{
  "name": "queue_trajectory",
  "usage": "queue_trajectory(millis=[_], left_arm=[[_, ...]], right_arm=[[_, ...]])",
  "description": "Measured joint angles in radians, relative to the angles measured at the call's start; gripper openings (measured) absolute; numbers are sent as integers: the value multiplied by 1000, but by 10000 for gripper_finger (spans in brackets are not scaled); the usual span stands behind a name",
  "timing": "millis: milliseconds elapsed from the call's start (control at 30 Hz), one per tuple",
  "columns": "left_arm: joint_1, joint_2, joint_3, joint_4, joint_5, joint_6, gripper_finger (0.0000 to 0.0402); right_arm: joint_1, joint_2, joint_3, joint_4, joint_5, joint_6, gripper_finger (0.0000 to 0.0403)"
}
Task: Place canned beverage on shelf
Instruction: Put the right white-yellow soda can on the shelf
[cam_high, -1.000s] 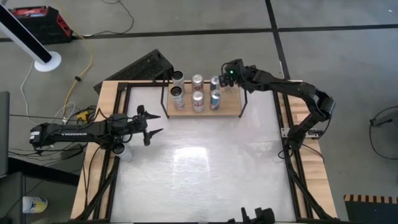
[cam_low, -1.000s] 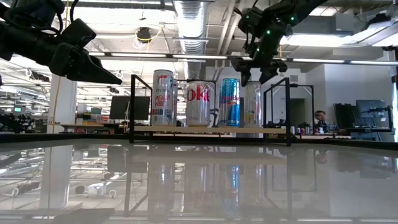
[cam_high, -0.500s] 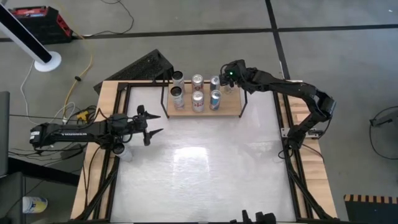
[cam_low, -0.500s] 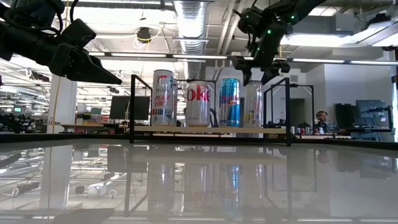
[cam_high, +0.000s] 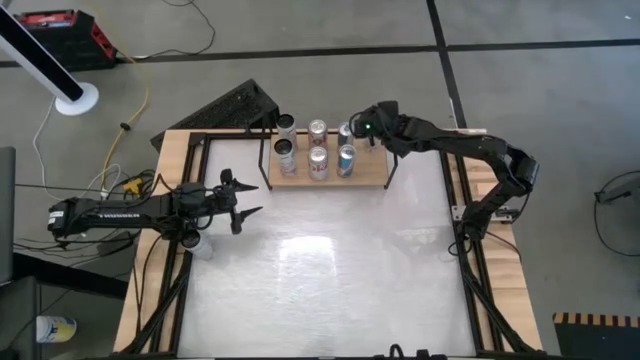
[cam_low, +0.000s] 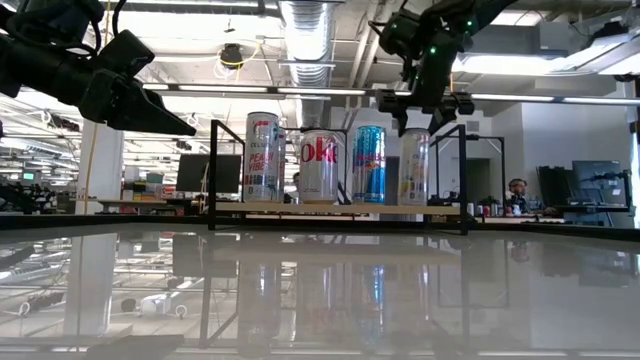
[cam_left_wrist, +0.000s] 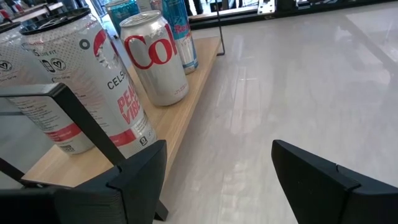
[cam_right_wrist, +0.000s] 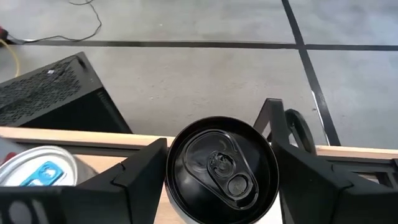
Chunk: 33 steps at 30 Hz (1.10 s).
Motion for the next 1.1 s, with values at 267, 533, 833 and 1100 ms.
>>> queue_trajectory(millis=[267,533,833,1100], left_arm=[[0,0,0,0,0,-3,275],[0,0,0,0,0,-3,275],[0,0,0,0,0,-3,275],[0,0,0,-7,0,0,275]], right_arm=[[4,0,0,5,2,-2,296],[5,2,-2,3,-7,-12,338],[4,2,-2,38,-5,-73,348],[-11,2,-1,61,-19,-210,349]])
